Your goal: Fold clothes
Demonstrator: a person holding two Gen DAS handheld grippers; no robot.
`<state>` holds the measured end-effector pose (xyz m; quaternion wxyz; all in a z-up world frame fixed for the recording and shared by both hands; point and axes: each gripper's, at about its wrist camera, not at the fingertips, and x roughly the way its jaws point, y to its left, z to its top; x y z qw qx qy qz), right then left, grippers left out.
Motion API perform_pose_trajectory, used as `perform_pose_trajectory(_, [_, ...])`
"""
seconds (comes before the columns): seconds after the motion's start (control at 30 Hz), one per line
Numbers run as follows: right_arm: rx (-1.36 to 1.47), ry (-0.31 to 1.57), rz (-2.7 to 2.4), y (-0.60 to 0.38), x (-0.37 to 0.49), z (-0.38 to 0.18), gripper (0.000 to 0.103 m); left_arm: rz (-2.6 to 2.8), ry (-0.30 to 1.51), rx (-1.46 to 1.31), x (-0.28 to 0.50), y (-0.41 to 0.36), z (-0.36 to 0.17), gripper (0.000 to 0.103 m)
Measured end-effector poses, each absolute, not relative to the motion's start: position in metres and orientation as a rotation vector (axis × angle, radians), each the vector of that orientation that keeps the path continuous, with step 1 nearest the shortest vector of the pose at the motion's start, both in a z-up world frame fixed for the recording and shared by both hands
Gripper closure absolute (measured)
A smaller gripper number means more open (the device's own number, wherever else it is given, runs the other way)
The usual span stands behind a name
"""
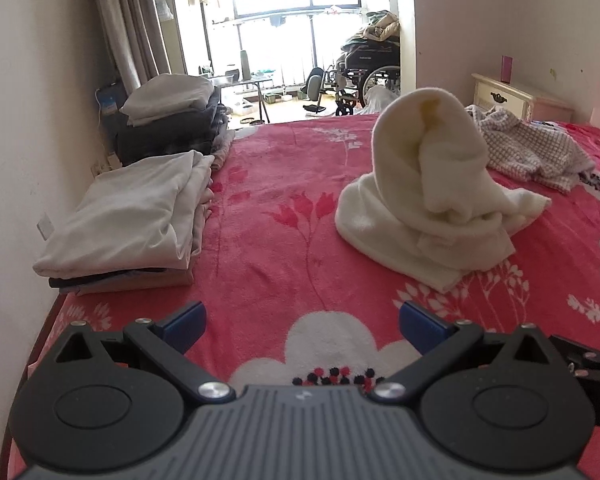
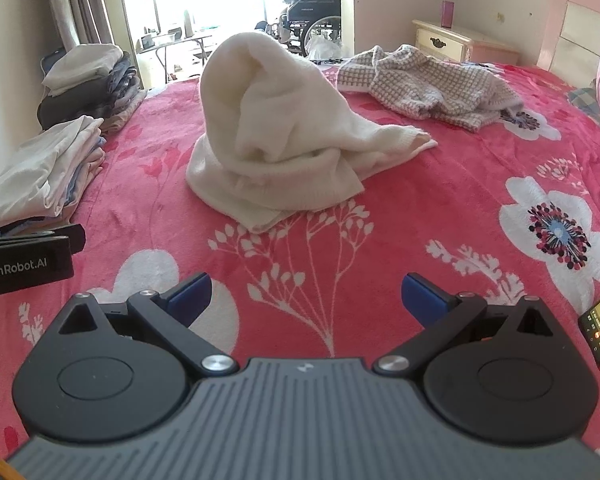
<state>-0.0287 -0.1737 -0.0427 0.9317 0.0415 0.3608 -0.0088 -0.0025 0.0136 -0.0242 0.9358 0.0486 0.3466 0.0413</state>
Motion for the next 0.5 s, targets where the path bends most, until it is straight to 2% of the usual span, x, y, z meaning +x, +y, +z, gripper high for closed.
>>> perform_pose_trajectory(0.5, [0.094,0.744,-0.03,-0.1752,-0.0282,-0.0416,0.001,0.088,0.735,0.079,0.0001,0.0174,-0.0261,0.0])
